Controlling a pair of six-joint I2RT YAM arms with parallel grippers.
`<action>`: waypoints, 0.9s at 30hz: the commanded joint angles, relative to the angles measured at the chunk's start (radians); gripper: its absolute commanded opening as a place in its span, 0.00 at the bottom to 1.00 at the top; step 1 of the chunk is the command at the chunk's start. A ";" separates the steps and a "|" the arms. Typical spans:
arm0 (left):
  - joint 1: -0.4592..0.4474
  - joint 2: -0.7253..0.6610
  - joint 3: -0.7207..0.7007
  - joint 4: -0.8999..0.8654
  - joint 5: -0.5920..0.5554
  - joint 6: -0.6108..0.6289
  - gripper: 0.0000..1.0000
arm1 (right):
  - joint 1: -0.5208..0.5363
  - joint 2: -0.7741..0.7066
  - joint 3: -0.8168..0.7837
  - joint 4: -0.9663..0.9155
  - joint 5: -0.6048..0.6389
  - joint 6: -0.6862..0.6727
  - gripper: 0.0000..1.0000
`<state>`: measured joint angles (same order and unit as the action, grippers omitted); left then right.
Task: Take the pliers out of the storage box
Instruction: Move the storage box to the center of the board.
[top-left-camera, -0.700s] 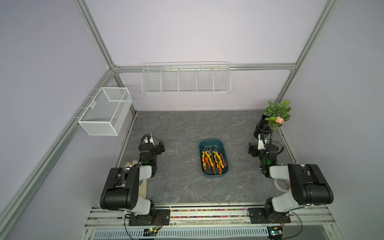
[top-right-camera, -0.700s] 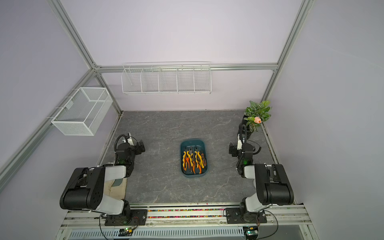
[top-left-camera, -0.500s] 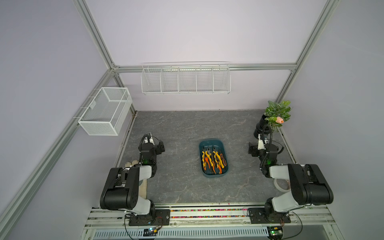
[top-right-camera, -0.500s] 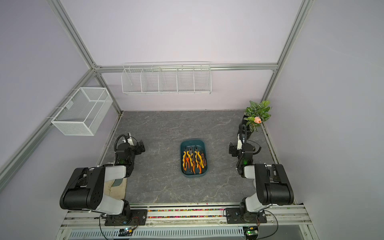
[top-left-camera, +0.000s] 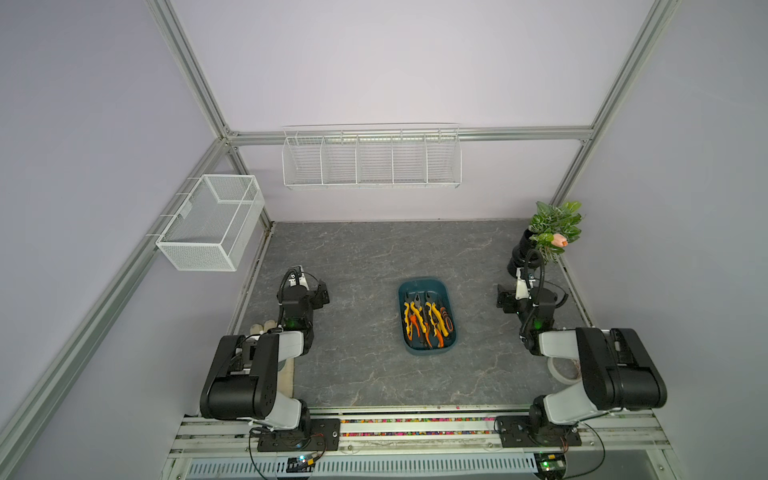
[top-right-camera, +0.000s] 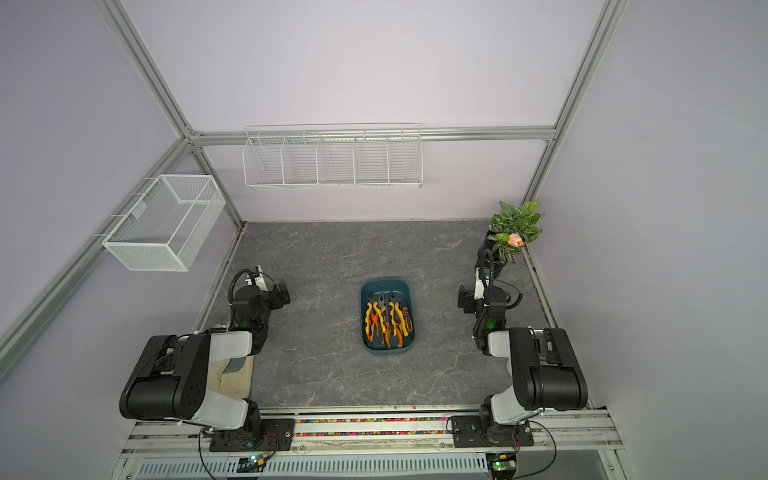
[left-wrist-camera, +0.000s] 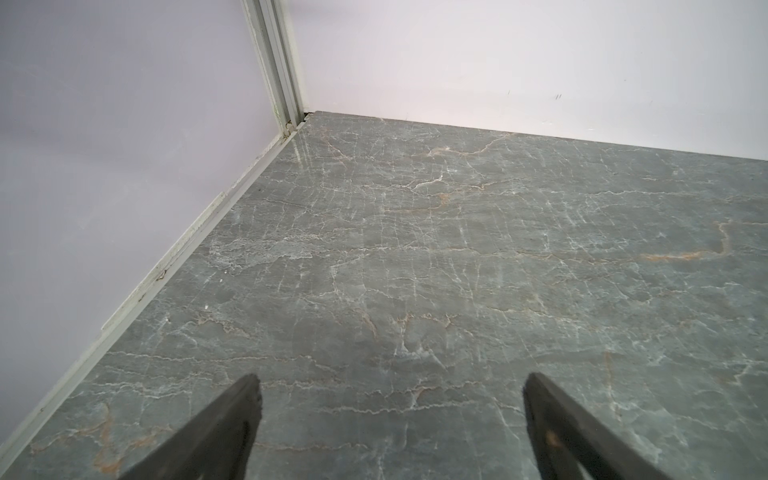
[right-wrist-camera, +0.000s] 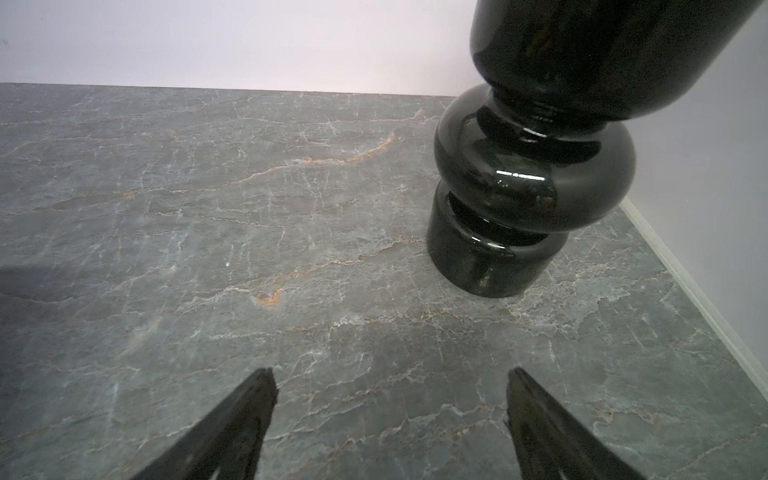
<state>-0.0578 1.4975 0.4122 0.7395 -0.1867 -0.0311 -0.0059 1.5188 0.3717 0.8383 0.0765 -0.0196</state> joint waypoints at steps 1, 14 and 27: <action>-0.015 -0.053 0.019 0.003 -0.028 0.052 0.99 | 0.027 -0.109 0.066 -0.173 0.069 -0.010 0.89; -0.437 -0.230 0.479 -0.780 -0.053 -0.132 0.99 | 0.410 -0.478 0.437 -1.313 0.575 0.348 0.89; -0.655 0.118 0.861 -1.212 0.141 -0.392 1.00 | 0.467 -0.429 0.390 -1.421 0.122 0.429 0.91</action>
<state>-0.6991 1.5772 1.2545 -0.3344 -0.0963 -0.3382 0.4561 1.0924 0.7784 -0.5625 0.3073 0.3363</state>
